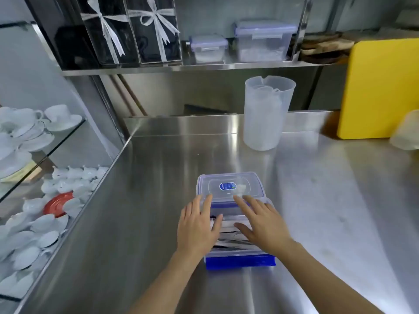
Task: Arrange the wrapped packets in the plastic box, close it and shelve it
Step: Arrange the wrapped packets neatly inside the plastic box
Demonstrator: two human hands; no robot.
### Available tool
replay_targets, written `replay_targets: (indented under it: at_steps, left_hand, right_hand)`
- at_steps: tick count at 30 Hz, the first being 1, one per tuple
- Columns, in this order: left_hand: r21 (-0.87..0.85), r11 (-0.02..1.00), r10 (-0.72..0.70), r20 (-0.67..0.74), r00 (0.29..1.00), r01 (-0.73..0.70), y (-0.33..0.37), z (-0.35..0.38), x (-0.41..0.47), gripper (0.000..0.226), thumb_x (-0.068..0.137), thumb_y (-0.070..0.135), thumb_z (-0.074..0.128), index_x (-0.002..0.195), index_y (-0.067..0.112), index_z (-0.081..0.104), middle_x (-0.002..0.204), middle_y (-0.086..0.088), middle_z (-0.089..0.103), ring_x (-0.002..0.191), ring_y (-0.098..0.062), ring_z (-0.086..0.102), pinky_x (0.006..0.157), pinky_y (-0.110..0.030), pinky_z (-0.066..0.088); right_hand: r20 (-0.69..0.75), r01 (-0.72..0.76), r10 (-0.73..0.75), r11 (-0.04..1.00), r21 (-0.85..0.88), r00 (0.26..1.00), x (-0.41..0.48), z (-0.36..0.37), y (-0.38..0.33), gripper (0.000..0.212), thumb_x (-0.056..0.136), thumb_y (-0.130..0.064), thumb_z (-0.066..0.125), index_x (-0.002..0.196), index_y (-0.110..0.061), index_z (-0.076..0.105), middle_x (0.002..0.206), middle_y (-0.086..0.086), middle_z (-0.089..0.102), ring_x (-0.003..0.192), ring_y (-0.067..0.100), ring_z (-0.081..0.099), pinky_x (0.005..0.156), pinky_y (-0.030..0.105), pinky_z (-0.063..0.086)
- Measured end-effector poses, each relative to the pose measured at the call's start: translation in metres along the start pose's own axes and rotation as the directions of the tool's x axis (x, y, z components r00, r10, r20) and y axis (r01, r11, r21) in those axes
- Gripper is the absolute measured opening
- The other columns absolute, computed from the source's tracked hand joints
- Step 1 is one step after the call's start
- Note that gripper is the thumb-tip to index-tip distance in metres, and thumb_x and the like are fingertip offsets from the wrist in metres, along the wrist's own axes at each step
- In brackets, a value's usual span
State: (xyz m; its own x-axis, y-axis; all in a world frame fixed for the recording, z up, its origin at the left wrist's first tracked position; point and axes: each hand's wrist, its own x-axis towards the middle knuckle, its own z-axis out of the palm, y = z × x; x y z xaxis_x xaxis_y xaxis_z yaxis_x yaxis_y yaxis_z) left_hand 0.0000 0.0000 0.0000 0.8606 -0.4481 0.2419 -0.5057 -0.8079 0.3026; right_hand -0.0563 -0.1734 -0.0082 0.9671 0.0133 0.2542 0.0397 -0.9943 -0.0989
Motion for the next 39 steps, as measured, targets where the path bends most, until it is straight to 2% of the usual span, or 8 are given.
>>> replay_targets:
  at_steps: [2, 8, 12, 16, 20, 25, 32, 39]
  left_hand:
    - [-0.013, 0.999, 0.032, 0.054, 0.998, -0.031, -0.002, 0.004, 0.002, 0.044, 0.094, 0.040, 0.047, 0.131, 0.017, 0.048, 0.128, -0.002, 0.056, 0.115, -0.019, 0.052, 0.098, -0.030, 0.038]
    - [0.114, 0.956, 0.259, 0.119, 0.959, -0.272, -0.003, 0.009, 0.008, 0.020, 0.073, 0.029, 0.075, 0.086, 0.017, 0.068, 0.083, 0.004, 0.070, 0.080, -0.017, 0.065, 0.084, -0.027, 0.046]
    - [0.080, 0.951, 0.256, 0.338, 0.906, -0.299, -0.001, 0.010, 0.013, 0.023, 0.093, 0.021, 0.048, 0.113, 0.012, 0.057, 0.114, -0.003, 0.061, 0.105, -0.023, 0.054, 0.085, -0.032, 0.041]
    - [0.097, 0.950, 0.230, 0.427, 0.874, -0.297, 0.000, 0.010, 0.015, 0.023, 0.094, 0.021, 0.047, 0.110, 0.013, 0.060, 0.114, -0.005, 0.064, 0.104, -0.026, 0.056, 0.086, -0.033, 0.042]
    - [0.079, 0.936, 0.271, 0.465, 0.843, -0.344, -0.001, 0.008, 0.017, 0.027, 0.095, 0.026, 0.046, 0.109, 0.019, 0.068, 0.108, -0.005, 0.065, 0.101, -0.024, 0.055, 0.085, -0.032, 0.040]
    - [0.042, 0.919, 0.325, 0.478, 0.816, -0.391, -0.006, 0.011, 0.018, 0.031, 0.095, 0.032, 0.044, 0.118, 0.022, 0.063, 0.129, 0.004, 0.052, 0.114, -0.020, 0.044, 0.096, -0.033, 0.032]
    - [0.061, 0.901, 0.353, 0.473, 0.807, -0.430, -0.005, 0.012, 0.021, 0.028, 0.094, 0.032, 0.045, 0.115, 0.017, 0.056, 0.122, 0.001, 0.058, 0.110, -0.020, 0.047, 0.093, -0.033, 0.033]
    - [0.019, 0.899, 0.386, 0.443, 0.809, -0.438, -0.006, 0.012, 0.019, 0.032, 0.095, 0.032, 0.041, 0.123, 0.023, 0.054, 0.120, 0.002, 0.061, 0.106, -0.020, 0.045, 0.093, -0.033, 0.029]
  right_hand:
    - [0.057, 0.023, -0.025, 0.999, 0.030, 0.998, 0.001, 0.009, 0.002, 0.057, 0.079, -0.041, 0.067, 0.128, -0.016, 0.050, 0.113, 0.005, 0.068, 0.097, 0.025, 0.067, 0.080, 0.037, 0.055]
    - [0.279, 0.044, -0.047, 0.999, 0.019, 0.959, 0.009, 0.016, 0.003, 0.043, 0.091, -0.032, 0.052, 0.131, -0.017, 0.046, 0.134, 0.004, 0.055, 0.118, 0.025, 0.052, 0.103, 0.035, 0.039]
    - [0.330, 0.083, -0.082, 0.997, 0.011, 0.940, 0.012, 0.018, 0.003, 0.035, 0.092, -0.026, 0.050, 0.125, -0.016, 0.053, 0.128, 0.004, 0.060, 0.114, 0.024, 0.054, 0.102, 0.034, 0.038]
    - [0.379, 0.094, -0.098, 0.995, 0.030, 0.920, 0.014, 0.018, 0.004, 0.025, 0.093, -0.019, 0.046, 0.113, -0.016, 0.060, 0.114, 0.006, 0.066, 0.100, 0.025, 0.060, 0.095, 0.032, 0.044]
    - [0.414, 0.082, -0.082, 0.996, 0.018, 0.907, 0.021, 0.019, 0.005, 0.025, 0.093, -0.016, 0.049, 0.117, -0.016, 0.056, 0.114, 0.007, 0.067, 0.096, 0.027, 0.064, 0.089, 0.033, 0.050]
    - [0.404, 0.051, -0.024, 0.997, -0.056, 0.915, 0.030, 0.022, 0.002, 0.036, 0.092, -0.015, 0.049, 0.127, -0.015, 0.042, 0.107, 0.011, 0.068, 0.090, 0.029, 0.065, 0.077, 0.034, 0.052]
    - [0.454, 0.053, 0.035, 0.982, -0.180, 0.890, 0.046, 0.032, 0.000, 0.024, 0.093, -0.016, 0.047, 0.114, -0.010, 0.056, 0.110, 0.012, 0.068, 0.096, 0.030, 0.065, 0.083, 0.037, 0.051]
    - [0.505, 0.116, -0.062, 0.990, -0.078, 0.861, 0.055, 0.031, 0.002, 0.033, 0.089, -0.039, 0.049, 0.105, -0.013, 0.061, 0.105, 0.008, 0.069, 0.092, 0.027, 0.066, 0.080, 0.036, 0.053]
